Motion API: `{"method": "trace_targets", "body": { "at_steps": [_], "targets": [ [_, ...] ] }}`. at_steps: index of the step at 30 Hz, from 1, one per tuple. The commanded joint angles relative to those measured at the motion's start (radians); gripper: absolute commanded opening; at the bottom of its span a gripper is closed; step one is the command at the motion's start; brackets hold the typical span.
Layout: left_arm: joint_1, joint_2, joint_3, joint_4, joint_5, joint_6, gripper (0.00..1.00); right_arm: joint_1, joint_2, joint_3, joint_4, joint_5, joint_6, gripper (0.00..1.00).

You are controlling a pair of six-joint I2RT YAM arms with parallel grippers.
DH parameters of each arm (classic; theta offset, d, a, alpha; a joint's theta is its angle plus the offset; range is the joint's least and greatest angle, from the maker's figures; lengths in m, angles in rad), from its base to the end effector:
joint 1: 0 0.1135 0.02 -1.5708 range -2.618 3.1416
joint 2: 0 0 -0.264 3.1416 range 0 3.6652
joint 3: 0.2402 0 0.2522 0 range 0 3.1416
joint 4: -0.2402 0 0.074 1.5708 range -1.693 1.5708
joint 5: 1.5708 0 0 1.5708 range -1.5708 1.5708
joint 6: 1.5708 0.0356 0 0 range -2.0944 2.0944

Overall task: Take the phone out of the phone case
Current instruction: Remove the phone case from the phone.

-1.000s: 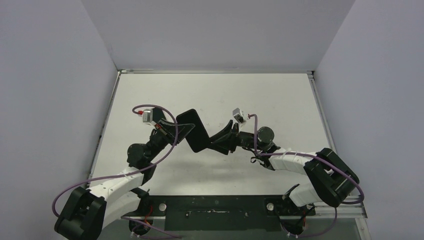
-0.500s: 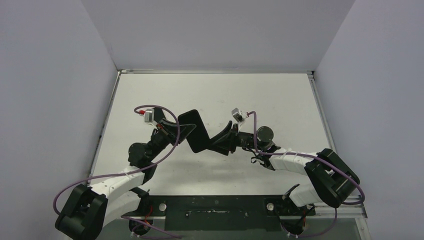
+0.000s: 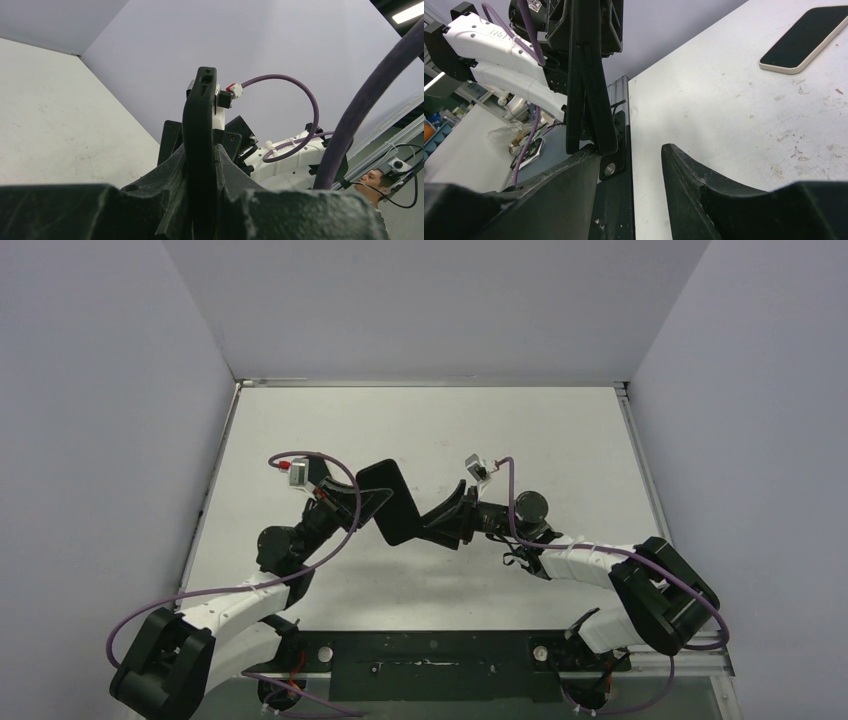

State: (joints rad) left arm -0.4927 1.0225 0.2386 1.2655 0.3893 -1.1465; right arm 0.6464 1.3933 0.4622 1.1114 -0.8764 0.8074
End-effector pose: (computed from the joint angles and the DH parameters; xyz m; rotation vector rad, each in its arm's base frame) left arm 0.1637 -0.1032 0.2579 -0.0158 1.2929 -1.6490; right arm 0.1934 0.1802 0.2300 -0.7243 1.5739 1.7323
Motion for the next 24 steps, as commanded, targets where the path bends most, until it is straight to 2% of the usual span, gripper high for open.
{"method": "trace_targets", "body": {
  "at_steps": [1,12,24],
  "targets": [
    [-0.049,0.010,-0.010,-0.047,0.145,0.001,0.00,-0.014,-0.019,0.098,0.202,0.147,0.042,0.49],
    [-0.059,0.016,-0.086,-0.032,-0.015,-0.055,0.00,-0.022,0.060,0.106,0.390,0.184,0.174,0.48],
    [-0.058,0.037,-0.008,-0.036,-0.029,-0.053,0.00,0.019,0.114,0.131,0.366,0.082,0.163,0.45]
  ]
}}
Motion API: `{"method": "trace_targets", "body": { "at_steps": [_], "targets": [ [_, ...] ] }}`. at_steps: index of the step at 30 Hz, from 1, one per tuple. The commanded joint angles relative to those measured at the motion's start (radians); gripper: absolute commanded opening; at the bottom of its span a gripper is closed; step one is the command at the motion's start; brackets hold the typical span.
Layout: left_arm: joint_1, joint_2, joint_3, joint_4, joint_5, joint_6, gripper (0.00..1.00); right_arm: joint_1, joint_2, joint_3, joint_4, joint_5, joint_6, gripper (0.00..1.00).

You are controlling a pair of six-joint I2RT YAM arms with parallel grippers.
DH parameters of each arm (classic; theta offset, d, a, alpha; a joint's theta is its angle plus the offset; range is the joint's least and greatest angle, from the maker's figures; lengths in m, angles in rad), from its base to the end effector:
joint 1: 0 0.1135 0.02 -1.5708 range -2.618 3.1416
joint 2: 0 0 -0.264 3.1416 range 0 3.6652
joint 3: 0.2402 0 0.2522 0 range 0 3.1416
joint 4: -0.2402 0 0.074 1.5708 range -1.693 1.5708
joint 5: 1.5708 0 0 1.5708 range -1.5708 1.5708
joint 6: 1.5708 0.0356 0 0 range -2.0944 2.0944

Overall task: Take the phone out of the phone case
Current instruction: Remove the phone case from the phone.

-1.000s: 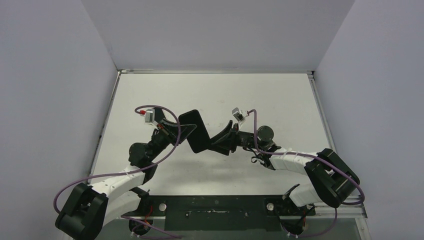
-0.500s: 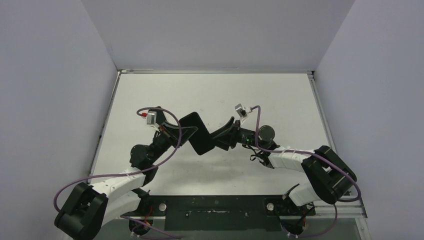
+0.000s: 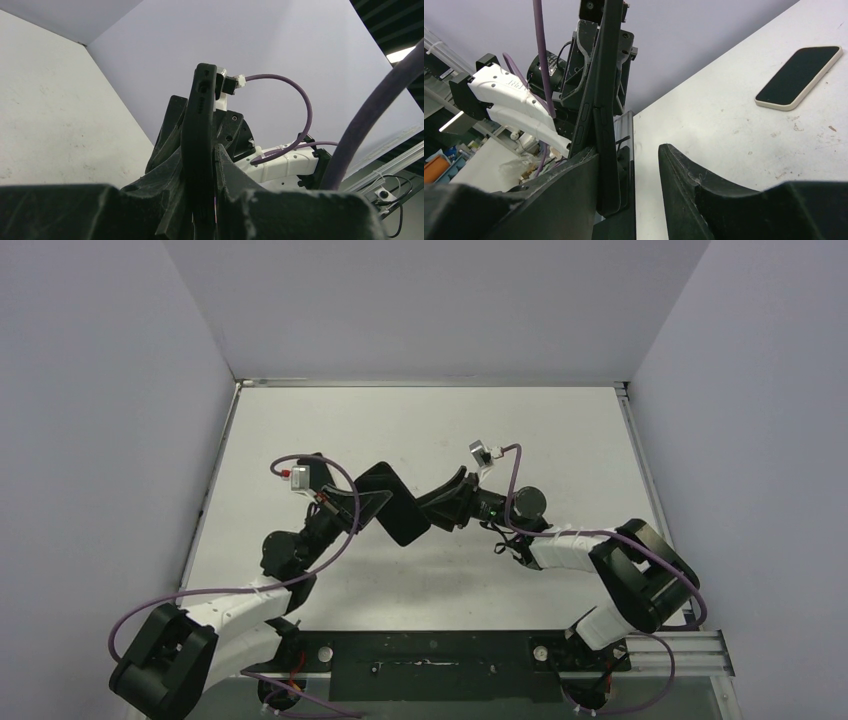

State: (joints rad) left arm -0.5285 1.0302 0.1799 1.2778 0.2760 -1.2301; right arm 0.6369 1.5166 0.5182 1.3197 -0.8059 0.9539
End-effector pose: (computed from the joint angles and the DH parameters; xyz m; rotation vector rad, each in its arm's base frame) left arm 0.1586 -0.1039 0.2402 -0.1847 1.3283 -1.6858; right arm 0.2118 0.1886 0.2349 -0.5911 1.5001 1.7888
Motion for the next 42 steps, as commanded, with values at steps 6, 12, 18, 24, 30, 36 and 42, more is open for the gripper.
{"method": "trace_targets", "body": {
  "at_steps": [6,12,18,24,30,36,42],
  "targets": [
    [-0.021,0.102,0.072,-0.029,0.081,0.044,0.00,0.030,-0.019,0.086,0.144,-0.009,-0.002,0.40],
    [-0.007,0.167,0.089,-0.067,0.095,0.069,0.00,0.026,-0.011,0.086,0.147,-0.012,-0.007,0.24],
    [0.045,0.246,0.117,-0.087,0.140,0.071,0.06,-0.006,0.005,0.045,0.145,0.031,0.006,0.00],
    [0.092,0.307,0.147,-0.106,0.154,0.085,0.24,-0.032,0.008,0.016,0.119,0.073,0.029,0.00],
    [0.111,0.347,0.196,-0.181,0.147,0.122,0.48,-0.036,0.017,0.005,0.039,0.108,0.022,0.00],
    [0.136,0.338,0.244,-0.297,0.131,0.191,0.62,-0.038,0.012,-0.018,-0.097,0.200,-0.020,0.00],
    [0.114,0.227,0.330,-0.612,0.023,0.420,0.72,-0.039,-0.021,-0.038,-0.246,0.323,-0.043,0.00]
  ]
}}
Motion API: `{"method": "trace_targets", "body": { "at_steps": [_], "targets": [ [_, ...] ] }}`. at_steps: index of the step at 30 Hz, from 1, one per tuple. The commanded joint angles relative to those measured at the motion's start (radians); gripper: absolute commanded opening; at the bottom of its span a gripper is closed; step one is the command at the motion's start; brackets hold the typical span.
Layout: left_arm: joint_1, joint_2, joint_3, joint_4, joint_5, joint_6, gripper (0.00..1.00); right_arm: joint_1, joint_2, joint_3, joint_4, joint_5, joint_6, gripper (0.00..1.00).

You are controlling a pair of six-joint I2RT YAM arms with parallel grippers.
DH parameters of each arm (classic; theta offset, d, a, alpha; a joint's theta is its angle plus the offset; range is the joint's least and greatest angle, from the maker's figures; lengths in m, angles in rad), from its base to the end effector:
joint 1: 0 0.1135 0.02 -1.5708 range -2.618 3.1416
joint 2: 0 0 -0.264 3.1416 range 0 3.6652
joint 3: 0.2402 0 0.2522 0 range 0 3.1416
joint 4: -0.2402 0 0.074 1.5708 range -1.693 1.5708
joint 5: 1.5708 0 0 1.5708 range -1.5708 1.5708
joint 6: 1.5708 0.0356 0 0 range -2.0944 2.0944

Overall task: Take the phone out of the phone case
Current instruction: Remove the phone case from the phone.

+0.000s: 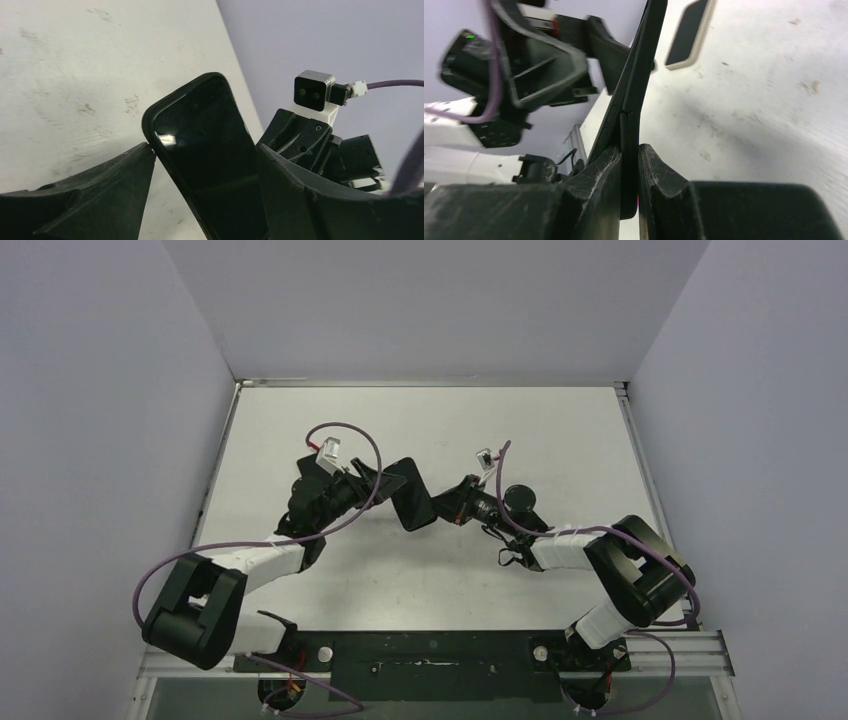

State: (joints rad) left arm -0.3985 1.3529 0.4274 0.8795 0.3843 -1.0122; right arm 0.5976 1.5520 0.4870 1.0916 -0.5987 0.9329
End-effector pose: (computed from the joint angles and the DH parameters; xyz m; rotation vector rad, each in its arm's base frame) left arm 0.2391 -0.1152 0.2067 -0.2216 1.7906 -1.3611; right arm 0.2281 0.1795 0.1950 -0.2513 1.7928 1.6118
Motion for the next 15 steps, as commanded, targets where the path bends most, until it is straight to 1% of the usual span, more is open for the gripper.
{"method": "trace_targets", "body": {
  "at_steps": [1,4,7,9,11,15],
  "targets": [
    [-0.031,-0.122,0.093,-0.271,-0.115,0.253,0.72,0.001,-0.064,-0.006,-0.052,0.135,-0.024,0.00],
    [-0.099,-0.160,0.141,-0.400,-0.223,0.412,0.73,-0.003,-0.087,0.024,-0.199,0.172,-0.034,0.00],
    [-0.187,-0.181,0.173,-0.473,-0.316,0.584,0.74,-0.005,-0.115,0.032,-0.290,0.207,-0.032,0.00],
    [-0.241,-0.193,0.177,-0.487,-0.372,0.663,0.74,-0.005,-0.137,0.030,-0.329,0.229,-0.028,0.00],
    [-0.276,-0.204,0.166,-0.479,-0.399,0.719,0.75,-0.005,-0.160,0.032,-0.381,0.254,-0.028,0.00],
    [-0.324,-0.218,0.130,-0.424,-0.402,0.838,0.75,-0.006,-0.202,0.041,-0.450,0.264,-0.024,0.00]
  ]
}}
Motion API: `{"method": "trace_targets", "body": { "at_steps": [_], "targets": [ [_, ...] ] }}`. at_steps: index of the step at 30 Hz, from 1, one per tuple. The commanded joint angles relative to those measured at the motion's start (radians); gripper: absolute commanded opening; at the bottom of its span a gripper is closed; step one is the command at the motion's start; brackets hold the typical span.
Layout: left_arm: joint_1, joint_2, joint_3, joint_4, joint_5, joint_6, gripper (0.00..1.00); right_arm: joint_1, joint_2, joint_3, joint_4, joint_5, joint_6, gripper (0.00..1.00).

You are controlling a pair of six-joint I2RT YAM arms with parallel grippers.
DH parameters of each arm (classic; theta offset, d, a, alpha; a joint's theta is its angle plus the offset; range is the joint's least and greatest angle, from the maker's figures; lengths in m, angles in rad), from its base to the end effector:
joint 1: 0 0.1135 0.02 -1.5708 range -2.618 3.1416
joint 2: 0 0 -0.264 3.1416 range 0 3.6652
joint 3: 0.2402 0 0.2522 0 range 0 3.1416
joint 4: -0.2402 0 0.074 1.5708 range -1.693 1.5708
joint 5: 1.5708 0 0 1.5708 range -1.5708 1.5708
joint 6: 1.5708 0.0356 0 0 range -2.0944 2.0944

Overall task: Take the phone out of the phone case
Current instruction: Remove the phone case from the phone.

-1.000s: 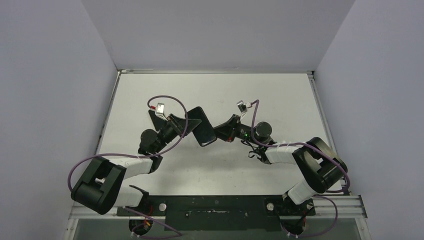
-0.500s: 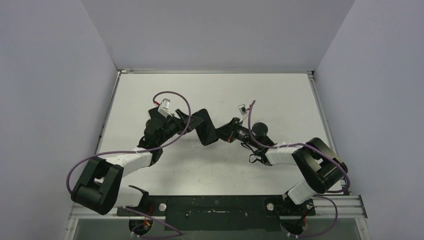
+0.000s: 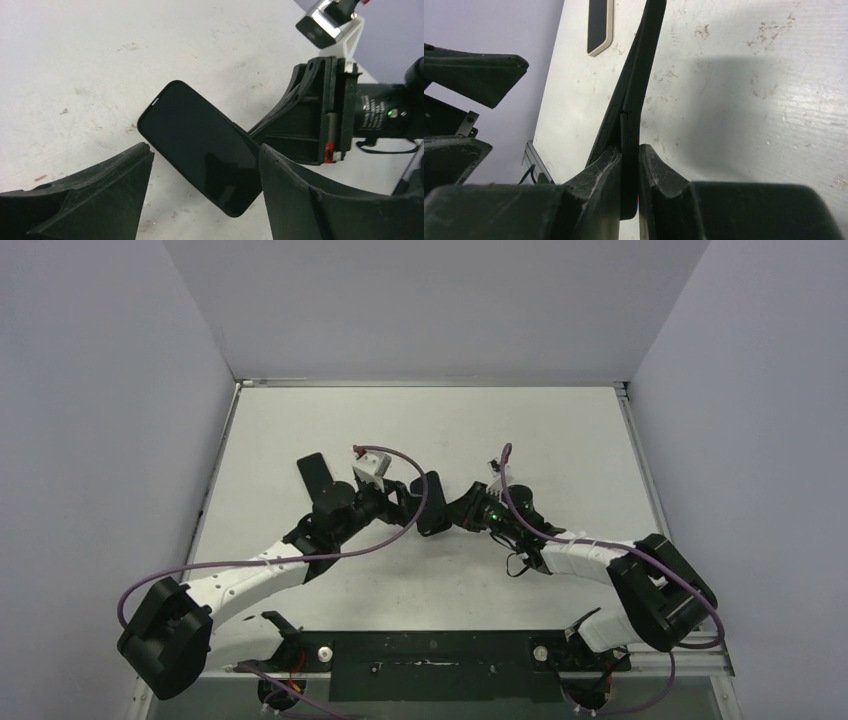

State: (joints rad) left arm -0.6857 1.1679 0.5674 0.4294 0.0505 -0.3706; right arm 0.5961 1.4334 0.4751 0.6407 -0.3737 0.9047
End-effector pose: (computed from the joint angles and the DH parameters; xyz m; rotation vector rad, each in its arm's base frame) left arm 0.2004 -0.1663 0.2488 0.3225 1.7843 -0.8088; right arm 0.2207 0.1655 0.1756 0.0386 2.1123 1.3228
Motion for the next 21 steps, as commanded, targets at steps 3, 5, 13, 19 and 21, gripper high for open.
{"method": "trace_targets", "body": {
  "at_steps": [3,5,13,19,21],
  "targets": [
    [-0.100,-0.032,-0.042,0.079,-0.084,0.325,0.75,-0.004,-0.109,0.062,-0.053,0.047,0.023,0.00],
    [-0.140,-0.032,-0.073,0.134,-0.092,0.420,0.75,-0.004,-0.126,0.063,-0.079,0.056,0.030,0.00],
    [-0.219,-0.030,-0.198,0.362,-0.086,0.618,0.75,0.004,-0.177,0.073,-0.156,0.102,0.026,0.00],
    [-0.307,0.051,-0.240,0.553,-0.144,0.753,0.73,0.028,-0.174,0.076,-0.158,0.115,0.038,0.00],
    [-0.332,0.085,-0.230,0.572,-0.183,0.790,0.72,0.039,-0.174,0.077,-0.159,0.122,0.039,0.00]
  ]
}}
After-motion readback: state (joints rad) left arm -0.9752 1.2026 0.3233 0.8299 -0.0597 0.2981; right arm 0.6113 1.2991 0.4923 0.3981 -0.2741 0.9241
